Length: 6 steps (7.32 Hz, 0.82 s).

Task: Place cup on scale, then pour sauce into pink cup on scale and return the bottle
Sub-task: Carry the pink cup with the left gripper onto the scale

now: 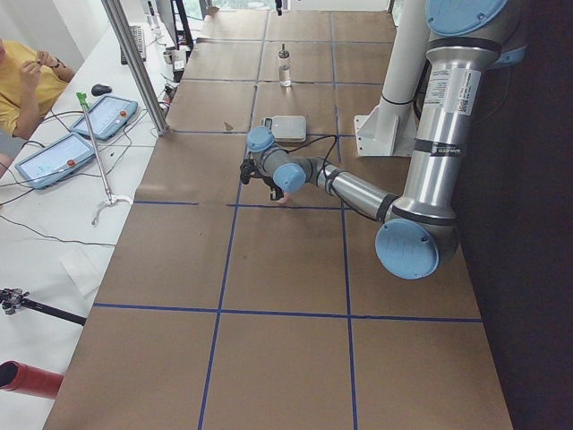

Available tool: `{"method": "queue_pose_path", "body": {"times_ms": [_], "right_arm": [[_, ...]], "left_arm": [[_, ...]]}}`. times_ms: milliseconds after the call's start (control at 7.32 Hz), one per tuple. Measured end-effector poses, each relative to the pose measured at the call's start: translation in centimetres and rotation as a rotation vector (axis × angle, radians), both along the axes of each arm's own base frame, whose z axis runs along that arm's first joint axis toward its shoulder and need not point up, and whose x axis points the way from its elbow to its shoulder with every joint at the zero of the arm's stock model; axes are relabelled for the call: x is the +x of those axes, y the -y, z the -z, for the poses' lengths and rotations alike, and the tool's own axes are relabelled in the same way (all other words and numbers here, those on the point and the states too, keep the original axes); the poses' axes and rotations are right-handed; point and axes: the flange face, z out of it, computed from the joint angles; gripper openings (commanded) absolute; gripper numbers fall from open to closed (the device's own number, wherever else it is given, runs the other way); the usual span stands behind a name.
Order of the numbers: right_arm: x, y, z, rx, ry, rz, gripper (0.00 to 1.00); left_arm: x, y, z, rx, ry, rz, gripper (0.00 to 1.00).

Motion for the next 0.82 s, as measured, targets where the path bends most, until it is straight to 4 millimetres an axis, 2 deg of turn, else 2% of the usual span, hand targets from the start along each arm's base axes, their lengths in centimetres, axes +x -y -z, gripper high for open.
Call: {"method": "queue_pose_path", "body": {"times_ms": [137,273,410,546,683,820], "right_arm": [[0.0,0.0,0.1,0.001,0.001,-0.001,1.00],[0.0,0.0,0.4,0.004,0.002,-0.002,1.00],[-0.1,0.0,1.0,0.015,0.004,-0.001,1.00],[-0.2,0.0,2.0,0.033,0.007,-0.001,1.00],[-0.4,-0.1,2.9,0.046,0.021,0.002,1.00],[-0.7,0.0,3.5,0.054,0.043,0.008,1.00]], "left_arm": [[0.8,1.0,4.6,-0.044,-0.016,0.051,0.00],[2.6,2.1,9.9,-0.078,-0.037,0.084,0.00],[6.3,2.4,15.4,-0.125,-0.057,0.107,0.00],[11.0,1.8,20.1,-0.170,-0.064,0.126,0.00],[14.9,0.9,23.4,-0.193,-0.063,0.138,0.00],[17.6,-0.2,25.0,-0.203,-0.054,0.140,0.00]]}}
